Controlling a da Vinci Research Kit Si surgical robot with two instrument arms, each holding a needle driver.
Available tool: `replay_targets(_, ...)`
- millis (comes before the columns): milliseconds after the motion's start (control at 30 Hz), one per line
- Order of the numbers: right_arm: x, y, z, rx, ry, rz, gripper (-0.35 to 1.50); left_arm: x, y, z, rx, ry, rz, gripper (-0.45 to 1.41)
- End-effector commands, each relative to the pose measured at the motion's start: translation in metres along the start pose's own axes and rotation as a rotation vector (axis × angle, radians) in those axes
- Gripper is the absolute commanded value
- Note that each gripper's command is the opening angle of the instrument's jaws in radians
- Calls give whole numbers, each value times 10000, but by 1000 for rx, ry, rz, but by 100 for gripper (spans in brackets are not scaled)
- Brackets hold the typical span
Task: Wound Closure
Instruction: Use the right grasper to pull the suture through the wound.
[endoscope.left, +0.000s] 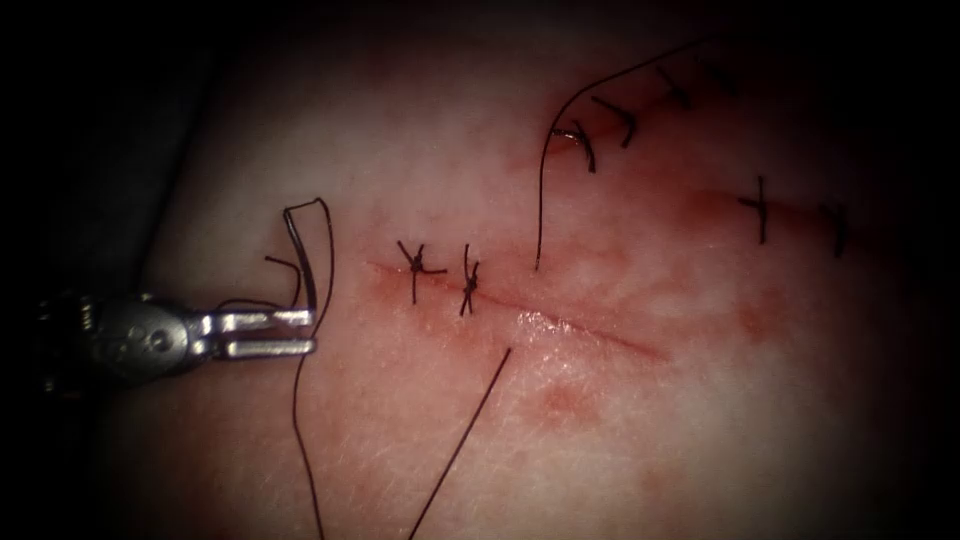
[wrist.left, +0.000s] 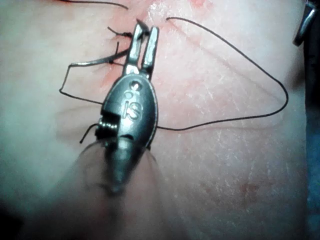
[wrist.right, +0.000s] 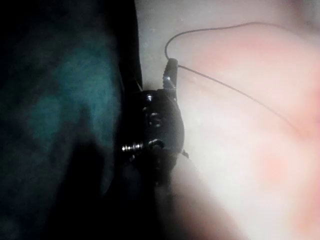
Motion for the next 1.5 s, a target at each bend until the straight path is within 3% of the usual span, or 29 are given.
replay_targets(33, -7, 18, 2, -19, 20, -43, 137, -7, 1, 6, 0, 1, -1, -45)
replay_targets(267, -10, 73, -11, -27, 38, -137, 138, -8, 1, 6, -1, -3, -1, -45)
replay_targets(300, -17, 95, -9, -42, 19, -174, 135, -8, 1, 6, -1, -3, -1, -45)
replay_targets(367, -25, 107, -4, -55, 5, -176, 135, -8, 2, 6, 0, -3, -1, -45)
replay_targets(767, -92, 163, 41, -58, -35, -173, 130, -9, 2, 6, -3, -5, 0, -45)
replay_targets(800, -94, 164, 43, -57, -37, -174, 123, -9, 2, 6, -3, -5, 0, -45)
replay_targets(833, -97, 165, 46, -50, -48, -212, 83, -9, 2, 6, -3, -5, 0, -45)
replay_targets(867, -98, 165, 47, -30, -59, -232, -6, -9, 2, 6, -6, -6, 0, -45)
replay_targets(900, -98, 165, 47, -15, -67, -240, -35, -8, 2, 5, -6, -6, 0, -45)
replay_targets(933, -97, 165, 47, 7, -76, -249, -35, -8, 2, 5, -6, -6, 0, -45)
replay_targets(1100, -96, 152, 42, 74, -111, -252, -35, -8, 2, 5, -6, -6, 0, -45)
replay_targets(1233, -91, 126, 34, 88, -98, -237, -35, -9, 2, 5, -6, -6, 0, -45)
replay_targets(1300, -84, 104, 29, 94, -87, -244, -35, -9, 2, 5, -6, -6, 0, -45)
replay_targets(1500, -29, -3, 16, 127, -22, -218, -35, -10, 1, 6, -8, -7, 0, -45)
